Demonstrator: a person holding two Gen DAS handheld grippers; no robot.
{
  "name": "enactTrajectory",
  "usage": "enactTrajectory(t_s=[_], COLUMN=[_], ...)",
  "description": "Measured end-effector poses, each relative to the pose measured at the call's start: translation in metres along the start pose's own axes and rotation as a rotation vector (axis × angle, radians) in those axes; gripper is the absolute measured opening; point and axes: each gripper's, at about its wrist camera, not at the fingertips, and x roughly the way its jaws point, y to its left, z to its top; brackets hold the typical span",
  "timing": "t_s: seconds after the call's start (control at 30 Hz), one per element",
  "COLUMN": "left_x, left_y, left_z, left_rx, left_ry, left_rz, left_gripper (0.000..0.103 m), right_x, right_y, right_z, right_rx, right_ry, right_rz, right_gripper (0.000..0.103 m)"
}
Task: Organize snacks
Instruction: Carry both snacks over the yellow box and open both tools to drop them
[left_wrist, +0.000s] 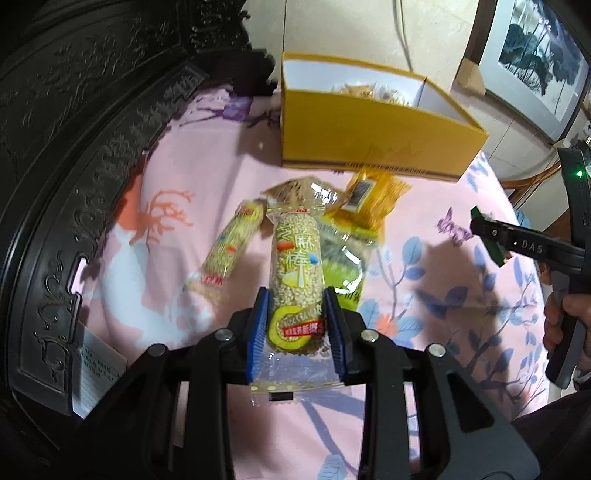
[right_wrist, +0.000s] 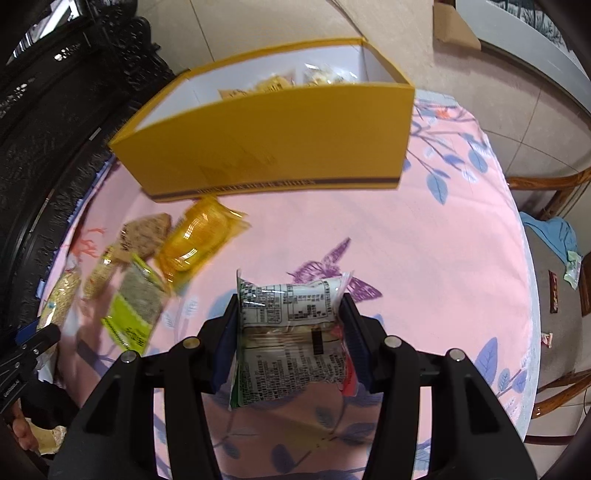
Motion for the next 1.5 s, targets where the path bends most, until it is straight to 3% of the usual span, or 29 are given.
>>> enactTrajectory(t_s=[0.4, 0.67, 0.93, 1.17, 1.37, 1.4, 1.43, 1.47, 1.5], left_x=[-0.017, -0.024, -0.026, -0.009, 0.003, 0.005, 0.01, 0.013, 0.012], left_y=[-0.02, -0.037, -0.048, -0.056, -0.064, -0.065, -0.068, -0.071, -0.071], left_z=[0.043, 0.092, 0.179, 0.24, 0.27, 0.273, 0.278, 0.282, 0.285], left_rx=[0.031, 0.064, 0.091, 0.107, 0.123, 0.125, 0.133, 0.137, 0.124], left_ry=[-0.104, -0.198, -0.329, -0.359, -0.373, -0.373, -0.371, -0.366, -0.396], left_rz=[-0.048, -0.095, -0.116, -0.112, -0.106, -0.105, -0.09, -0.055, 0.017], left_gripper=[0.03, 0.03, 0.03, 0.03, 0.03, 0.042, 0.063, 0.098, 0.101], right_x=[-0.043, -0.066, -0.08, -0.073, -0.06, -0.055, -0.049, -0.046, -0.043], right_y=[0.02, 0.024, 0.025, 0.029, 0.034, 0.034, 0.035, 0.035, 0.034], right_z=[0.023, 0.047, 0.111, 0.172, 0.207, 0.214, 0.22, 0.222, 0.226], right_rx=[-0.016, -0.033, -0.079, -0.143, -0.161, -0.162, -0.16, -0.149, -0.122], right_ry=[-0.1, -0.179, -0.312, -0.392, -0.413, -0.406, -0.396, -0.395, -0.395], right_rz=[0.069, 0.076, 0.056, 0.017, 0.006, 0.013, -0.006, -0.05, -0.114], right_gripper=[0.053, 0.053, 0.053, 0.053, 0.054, 0.058, 0.064, 0.074, 0.083])
